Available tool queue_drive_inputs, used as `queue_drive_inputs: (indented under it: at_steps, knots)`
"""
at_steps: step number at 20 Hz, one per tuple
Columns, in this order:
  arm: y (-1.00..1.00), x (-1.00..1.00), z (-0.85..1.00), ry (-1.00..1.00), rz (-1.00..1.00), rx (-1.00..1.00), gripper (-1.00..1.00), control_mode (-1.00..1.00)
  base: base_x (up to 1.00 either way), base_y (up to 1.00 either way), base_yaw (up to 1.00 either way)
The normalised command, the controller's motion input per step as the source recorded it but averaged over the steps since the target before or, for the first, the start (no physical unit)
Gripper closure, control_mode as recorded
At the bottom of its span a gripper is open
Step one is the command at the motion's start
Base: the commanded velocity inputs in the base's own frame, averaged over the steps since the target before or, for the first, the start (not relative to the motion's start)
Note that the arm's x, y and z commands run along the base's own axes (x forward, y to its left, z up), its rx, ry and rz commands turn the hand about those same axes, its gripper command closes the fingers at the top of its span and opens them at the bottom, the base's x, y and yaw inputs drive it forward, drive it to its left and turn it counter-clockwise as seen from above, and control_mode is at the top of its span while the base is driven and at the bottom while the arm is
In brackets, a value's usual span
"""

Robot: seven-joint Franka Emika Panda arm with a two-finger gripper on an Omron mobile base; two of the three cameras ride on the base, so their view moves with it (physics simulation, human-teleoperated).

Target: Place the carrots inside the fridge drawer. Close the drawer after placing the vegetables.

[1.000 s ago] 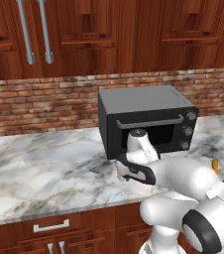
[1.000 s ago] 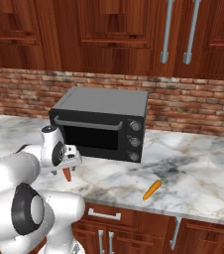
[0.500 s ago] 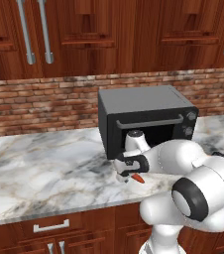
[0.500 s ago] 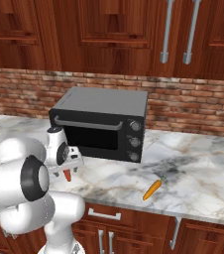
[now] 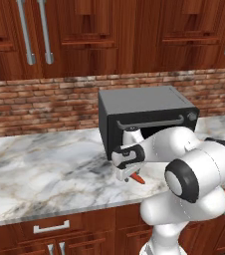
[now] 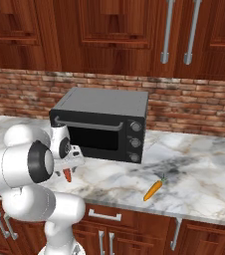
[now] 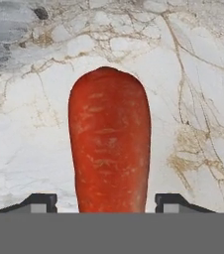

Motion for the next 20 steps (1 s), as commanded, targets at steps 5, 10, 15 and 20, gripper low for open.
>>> queue_drive_inputs:
  at_steps: [5,10,15,20]
  knots:
    - [-0.08,-0.26,0.01,0.00,0.00,0.00,1.00,-1.00,0.00,0.00,0.00]
    - [-0.29,-0.30,0.48,0.00,0.00,0.01,1.00,-1.00,0.00,0.00,0.00]
    - [-0.37,-0.31,0.88,0.00,0.00,0.03,1.00,-1.00,0.00,0.00,0.00]
    - [-0.30,-0.34,1.00,0.00,0.00,0.02,1.00,-1.00,0.00,0.00,0.00]
